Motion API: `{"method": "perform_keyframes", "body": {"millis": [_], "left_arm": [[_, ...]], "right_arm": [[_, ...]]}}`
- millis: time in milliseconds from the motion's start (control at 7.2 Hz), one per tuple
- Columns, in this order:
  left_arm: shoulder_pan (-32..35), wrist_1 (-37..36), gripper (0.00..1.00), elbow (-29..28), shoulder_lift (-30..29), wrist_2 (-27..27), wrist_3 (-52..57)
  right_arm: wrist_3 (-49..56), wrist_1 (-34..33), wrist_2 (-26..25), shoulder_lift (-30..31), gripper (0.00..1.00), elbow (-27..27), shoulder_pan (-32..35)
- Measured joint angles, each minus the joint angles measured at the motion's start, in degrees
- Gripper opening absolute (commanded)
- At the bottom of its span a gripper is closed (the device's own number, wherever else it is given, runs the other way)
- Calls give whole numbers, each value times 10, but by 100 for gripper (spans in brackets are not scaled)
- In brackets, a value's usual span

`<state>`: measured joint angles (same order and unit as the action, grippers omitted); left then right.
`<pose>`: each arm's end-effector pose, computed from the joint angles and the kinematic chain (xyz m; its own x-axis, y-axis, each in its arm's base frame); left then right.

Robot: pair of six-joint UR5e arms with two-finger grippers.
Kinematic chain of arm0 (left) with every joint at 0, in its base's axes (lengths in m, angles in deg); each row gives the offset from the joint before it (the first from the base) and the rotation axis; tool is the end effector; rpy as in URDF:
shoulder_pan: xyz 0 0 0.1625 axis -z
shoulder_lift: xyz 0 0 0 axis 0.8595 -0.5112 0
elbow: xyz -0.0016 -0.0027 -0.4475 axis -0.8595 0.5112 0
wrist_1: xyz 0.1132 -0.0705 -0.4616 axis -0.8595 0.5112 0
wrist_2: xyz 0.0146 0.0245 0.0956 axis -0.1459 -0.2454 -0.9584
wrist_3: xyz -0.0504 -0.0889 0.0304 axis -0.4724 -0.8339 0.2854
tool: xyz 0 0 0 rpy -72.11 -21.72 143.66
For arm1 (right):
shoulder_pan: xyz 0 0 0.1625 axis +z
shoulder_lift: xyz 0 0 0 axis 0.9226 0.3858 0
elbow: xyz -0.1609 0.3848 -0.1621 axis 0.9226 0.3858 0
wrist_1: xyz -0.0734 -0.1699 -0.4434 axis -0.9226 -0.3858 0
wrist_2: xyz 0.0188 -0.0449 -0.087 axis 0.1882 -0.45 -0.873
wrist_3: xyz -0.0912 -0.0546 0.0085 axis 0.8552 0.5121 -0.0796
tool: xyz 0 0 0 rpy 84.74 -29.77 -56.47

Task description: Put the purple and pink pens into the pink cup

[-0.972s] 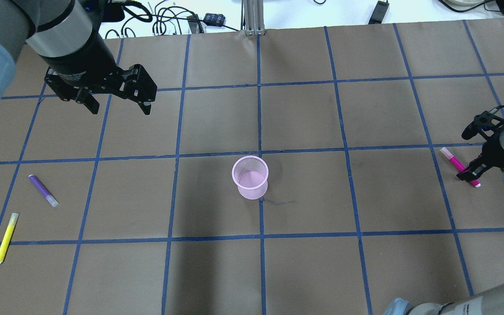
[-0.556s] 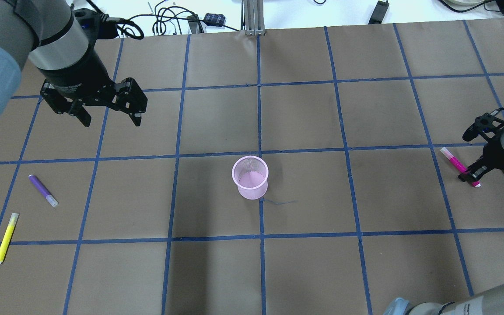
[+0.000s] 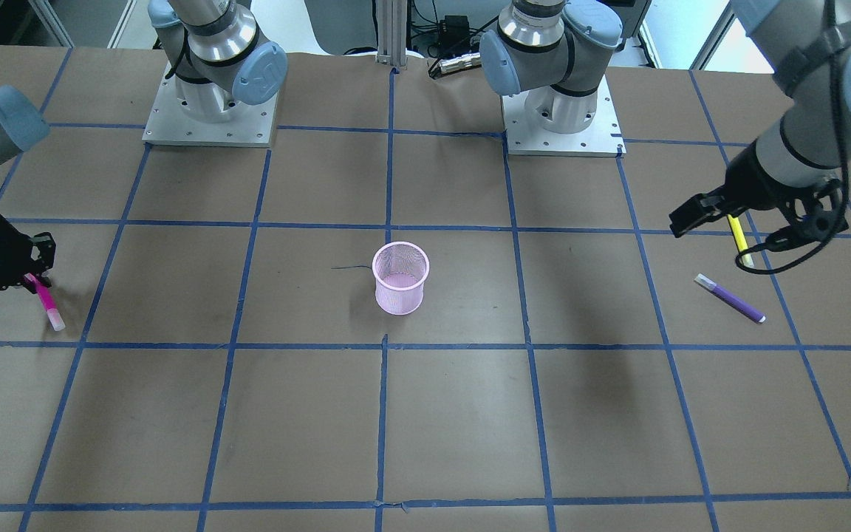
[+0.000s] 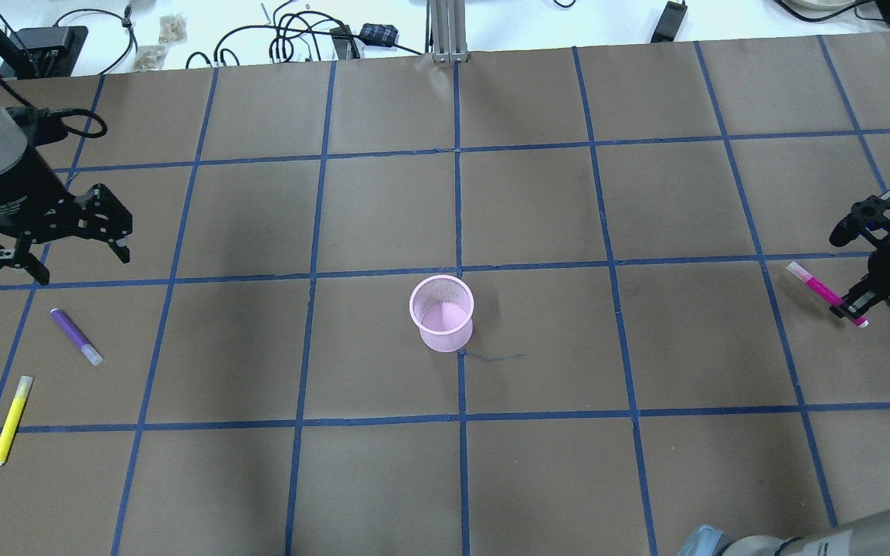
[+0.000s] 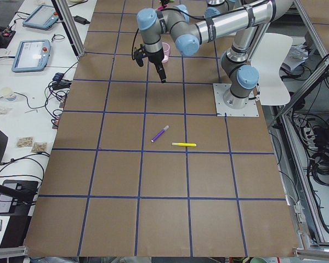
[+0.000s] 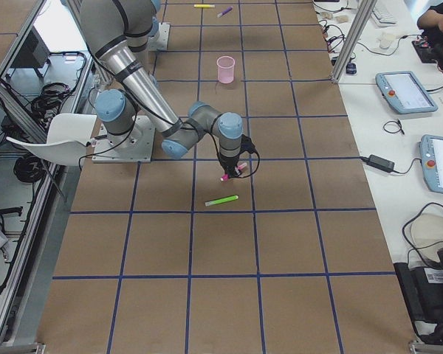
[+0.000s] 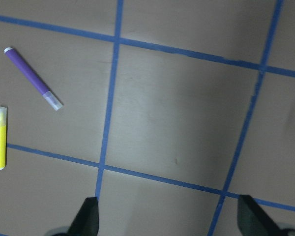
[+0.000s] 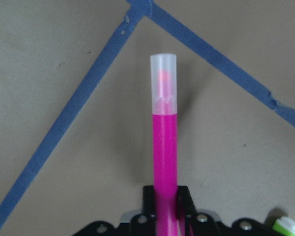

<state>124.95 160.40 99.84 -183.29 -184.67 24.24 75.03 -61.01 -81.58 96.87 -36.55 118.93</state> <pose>0.1177 -0.5583 0.3796 -0.9267 -0.3638 -0.0943 -0.3752 0.9095 0.1789 -0.2299 -0.5020 0.1620 -0.8121 -0.5821 0.0405 -0.5824 0.8129 0.0061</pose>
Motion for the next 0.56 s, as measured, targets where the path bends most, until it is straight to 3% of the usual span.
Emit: {"method": "perform_keyframes", "body": {"millis": [278,556], "left_arm": [[-75,-67,100,4,-52,-1,11],[-113,-146,100,7,-112,0,17]], "right_arm": [[-8,61,-15,28,0,47,33],[-69,195,-59,34,0,155,125]]}}
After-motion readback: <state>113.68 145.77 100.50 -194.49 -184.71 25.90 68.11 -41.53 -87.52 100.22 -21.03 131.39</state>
